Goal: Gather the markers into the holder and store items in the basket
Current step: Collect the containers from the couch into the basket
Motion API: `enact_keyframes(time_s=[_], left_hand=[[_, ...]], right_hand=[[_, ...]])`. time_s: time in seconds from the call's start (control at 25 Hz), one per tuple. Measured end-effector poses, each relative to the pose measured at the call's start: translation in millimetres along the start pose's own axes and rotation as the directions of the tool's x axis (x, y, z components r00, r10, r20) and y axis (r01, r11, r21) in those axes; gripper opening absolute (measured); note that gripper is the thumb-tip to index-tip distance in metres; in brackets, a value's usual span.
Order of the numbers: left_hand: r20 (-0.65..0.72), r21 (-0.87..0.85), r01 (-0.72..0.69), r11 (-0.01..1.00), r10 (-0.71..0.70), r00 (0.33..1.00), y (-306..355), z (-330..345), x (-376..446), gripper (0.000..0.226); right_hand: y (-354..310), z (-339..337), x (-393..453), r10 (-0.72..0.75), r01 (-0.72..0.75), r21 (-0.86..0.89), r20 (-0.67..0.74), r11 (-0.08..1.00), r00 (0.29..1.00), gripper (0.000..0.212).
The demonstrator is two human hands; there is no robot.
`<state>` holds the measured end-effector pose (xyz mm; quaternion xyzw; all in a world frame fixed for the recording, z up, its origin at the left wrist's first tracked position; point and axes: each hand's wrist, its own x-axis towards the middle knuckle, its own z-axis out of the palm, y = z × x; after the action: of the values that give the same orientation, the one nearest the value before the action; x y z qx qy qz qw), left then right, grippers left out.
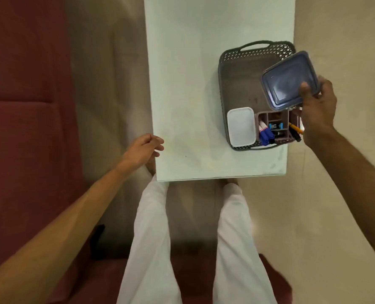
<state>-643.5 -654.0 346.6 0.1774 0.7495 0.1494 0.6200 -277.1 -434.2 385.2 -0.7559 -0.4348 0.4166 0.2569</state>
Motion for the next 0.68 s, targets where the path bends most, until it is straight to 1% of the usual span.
enact_keyframes(time_s=[0.08, 0.16, 0.24, 0.32, 0.4, 0.48, 0.52, 0.6, 0.68], left_hand=[[-0.042, -0.062, 0.005, 0.998, -0.007, 0.999, -16, 17, -5, 0.032], [-0.091, -0.126, 0.017, 0.992, -0.029, 0.995, -29, 35, -12, 0.033], [-0.139, -0.230, 0.063, 0.971, -0.097, 0.986, -42, 59, -21, 0.032], [-0.189, -0.338, 0.084, 0.937, -0.155, 0.970, -56, 89, -29, 0.032], [-0.221, -0.403, 0.111, 0.908, -0.215, 0.951, -64, 118, -36, 0.030], [-0.206, -0.457, 0.156, 0.876, -0.275, 0.939, -68, 149, -45, 0.028], [-0.185, -0.481, 0.180, 0.858, -0.300, 0.936, -69, 162, -50, 0.027], [-0.171, -0.520, 0.174, 0.836, -0.302, 0.938, -68, 185, -60, 0.027], [-0.162, -0.537, 0.155, 0.829, -0.281, 0.946, -64, 197, -68, 0.024]], right_hand=[[1, 8, 22, -0.108, 0.118, -0.147, 0.079, 0.982, 0.991, 0.044], [5, 24, 47, -0.157, 0.194, -0.236, 0.170, 0.952, 0.973, 0.038], [7, 41, 73, -0.173, 0.263, -0.316, 0.285, 0.912, 0.943, 0.032], [14, 59, 99, -0.172, 0.345, -0.392, 0.412, 0.853, 0.895, 0.038], [24, 72, 117, -0.144, 0.408, -0.450, 0.514, 0.794, 0.846, 0.040], [34, 81, 126, -0.126, 0.441, -0.483, 0.554, 0.756, 0.823, 0.039], [38, 85, 127, -0.132, 0.451, -0.478, 0.562, 0.754, 0.816, 0.038], [44, 94, 127, -0.124, 0.441, -0.464, 0.568, 0.768, 0.814, 0.039], [47, 97, 128, -0.079, 0.434, -0.504, 0.580, 0.747, 0.811, 0.045]])
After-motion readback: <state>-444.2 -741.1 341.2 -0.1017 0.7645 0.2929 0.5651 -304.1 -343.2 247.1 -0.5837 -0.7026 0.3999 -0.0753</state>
